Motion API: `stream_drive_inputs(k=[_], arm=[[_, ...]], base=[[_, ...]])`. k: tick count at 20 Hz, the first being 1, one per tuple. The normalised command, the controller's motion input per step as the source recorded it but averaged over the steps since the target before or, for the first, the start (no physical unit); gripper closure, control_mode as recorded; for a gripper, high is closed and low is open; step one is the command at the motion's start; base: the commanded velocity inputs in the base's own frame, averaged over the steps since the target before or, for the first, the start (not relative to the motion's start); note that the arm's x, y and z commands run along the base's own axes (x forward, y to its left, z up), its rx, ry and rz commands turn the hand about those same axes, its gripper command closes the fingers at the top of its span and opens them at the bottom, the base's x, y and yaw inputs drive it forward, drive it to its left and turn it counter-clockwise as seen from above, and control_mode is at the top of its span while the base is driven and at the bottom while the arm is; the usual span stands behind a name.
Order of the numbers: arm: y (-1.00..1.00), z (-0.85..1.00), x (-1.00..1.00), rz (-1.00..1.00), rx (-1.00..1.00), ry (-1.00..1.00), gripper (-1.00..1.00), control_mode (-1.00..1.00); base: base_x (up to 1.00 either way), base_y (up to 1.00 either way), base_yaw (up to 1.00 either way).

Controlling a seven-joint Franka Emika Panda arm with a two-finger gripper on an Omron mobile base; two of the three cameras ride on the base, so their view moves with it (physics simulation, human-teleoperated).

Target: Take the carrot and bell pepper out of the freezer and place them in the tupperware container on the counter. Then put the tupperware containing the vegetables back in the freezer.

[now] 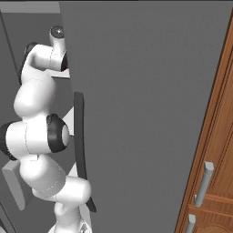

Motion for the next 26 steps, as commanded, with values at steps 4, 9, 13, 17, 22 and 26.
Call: stream_drive_inputs(k=[4,9,13,17,22,26], arm=[[0.06,-0.11,0.35,0.02,0.00,0.00,-1.00,-1.00],[0.00,-0.13,0.38,0.01,0.00,0.00,-1.00,-1.00],[0.09,-0.17,0.21,0.02,0.00,0.00,-1.00,-1.00],[0.23,-0.17,0.06,0.03,0.00,0.00,1.00,-1.00],[0.21,-0.19,0.07,0.00,0.00,0.03,1.00,-1.00],[0.01,-0.10,0.00,0.00,0.00,0.07,1.00,-1.00]], base=[[0.00,0.00,0.00],[0.00,0.00,0.00],[0.00,0.00,0.00],[0.00,0.00,0.00],[0.00,0.00,0.00],[0.00,0.00,0.00]])
